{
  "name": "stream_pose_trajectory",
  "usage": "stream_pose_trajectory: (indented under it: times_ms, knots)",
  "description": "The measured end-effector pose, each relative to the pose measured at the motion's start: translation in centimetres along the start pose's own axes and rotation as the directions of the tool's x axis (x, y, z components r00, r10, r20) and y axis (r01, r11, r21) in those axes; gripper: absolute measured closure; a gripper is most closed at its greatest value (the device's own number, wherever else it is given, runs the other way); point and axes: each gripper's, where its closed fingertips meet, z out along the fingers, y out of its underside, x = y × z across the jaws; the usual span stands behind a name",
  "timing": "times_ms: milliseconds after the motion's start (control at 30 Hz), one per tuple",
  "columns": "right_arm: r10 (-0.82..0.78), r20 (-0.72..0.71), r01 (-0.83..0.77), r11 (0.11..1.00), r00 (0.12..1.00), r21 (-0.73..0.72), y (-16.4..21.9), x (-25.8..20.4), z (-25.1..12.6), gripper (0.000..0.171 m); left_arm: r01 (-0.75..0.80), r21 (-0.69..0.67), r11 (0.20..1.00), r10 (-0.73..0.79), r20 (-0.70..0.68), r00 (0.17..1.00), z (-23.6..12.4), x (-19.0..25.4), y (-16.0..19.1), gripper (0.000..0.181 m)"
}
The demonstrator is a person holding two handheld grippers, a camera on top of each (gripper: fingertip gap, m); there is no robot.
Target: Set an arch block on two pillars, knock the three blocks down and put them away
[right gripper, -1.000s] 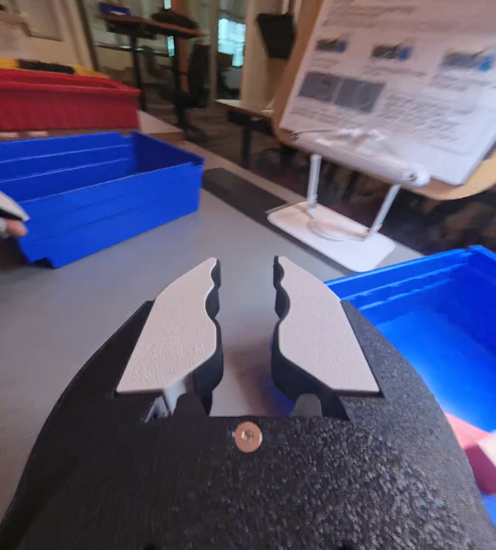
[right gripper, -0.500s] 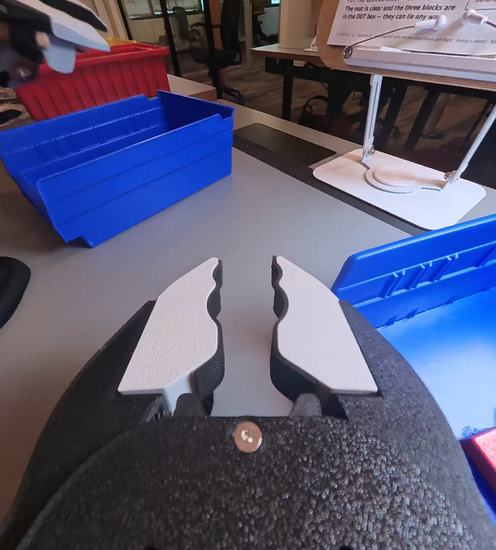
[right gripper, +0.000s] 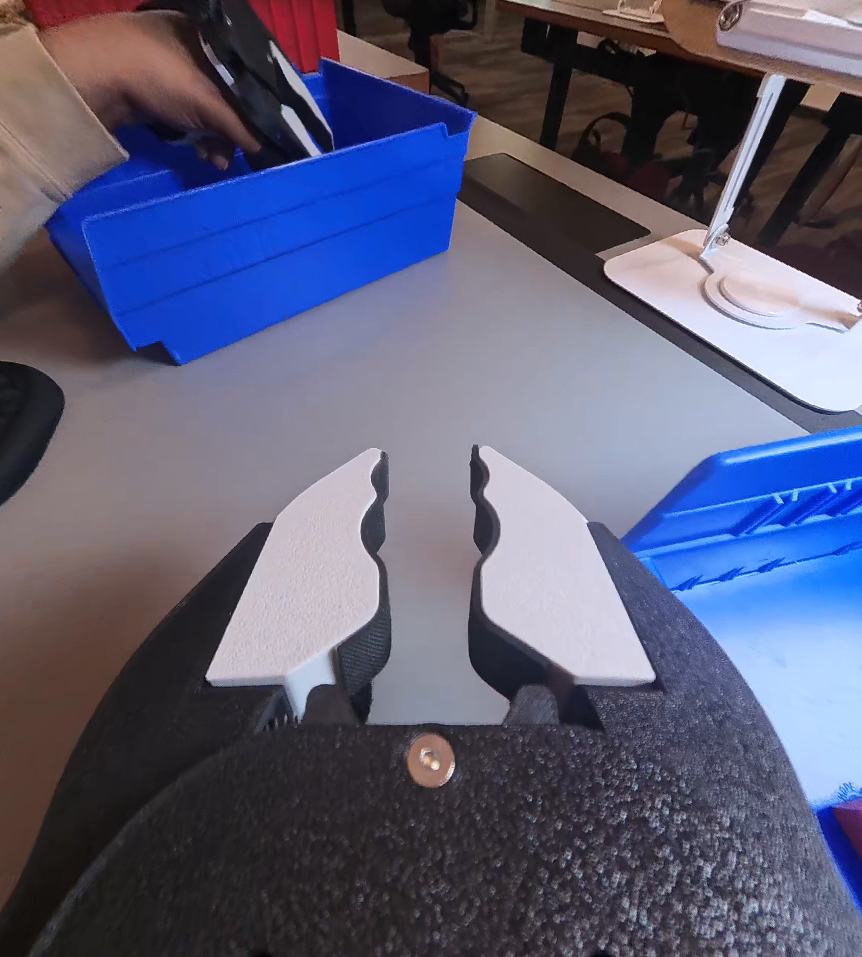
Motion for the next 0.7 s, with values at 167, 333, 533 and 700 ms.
stream_pose_trajectory:
  times_ms: [167,333,533,700]
  knots:
    - [0.006,0.003,-0.006,1.0,1.0,0.005,-0.2,-0.2,-0.1,0.141,0.018,-0.008,1.0,-0.017,0.188,0.982,1.0,-2.6,0.3,0.122]
    - [0.037,0.014,-0.038,0.999,0.999,0.004,-0.1,-0.3,0.0,0.141,0.036,-0.091,0.995,-0.014,0.233,0.972,1.8,-3.1,1.7,0.134]
    - [0.038,0.009,-0.038,0.999,0.999,-0.022,0.4,-0.2,0.1,0.141,0.088,-0.105,0.991,-0.07,0.165,0.984,2.1,-3.0,2.2,0.146]
    - [0.017,0.01,-0.017,0.999,1.0,-0.039,0.7,-0.4,0.2,0.141,0.058,-0.122,0.991,-0.042,0.133,0.99,1.9,-2.3,2.3,0.147]
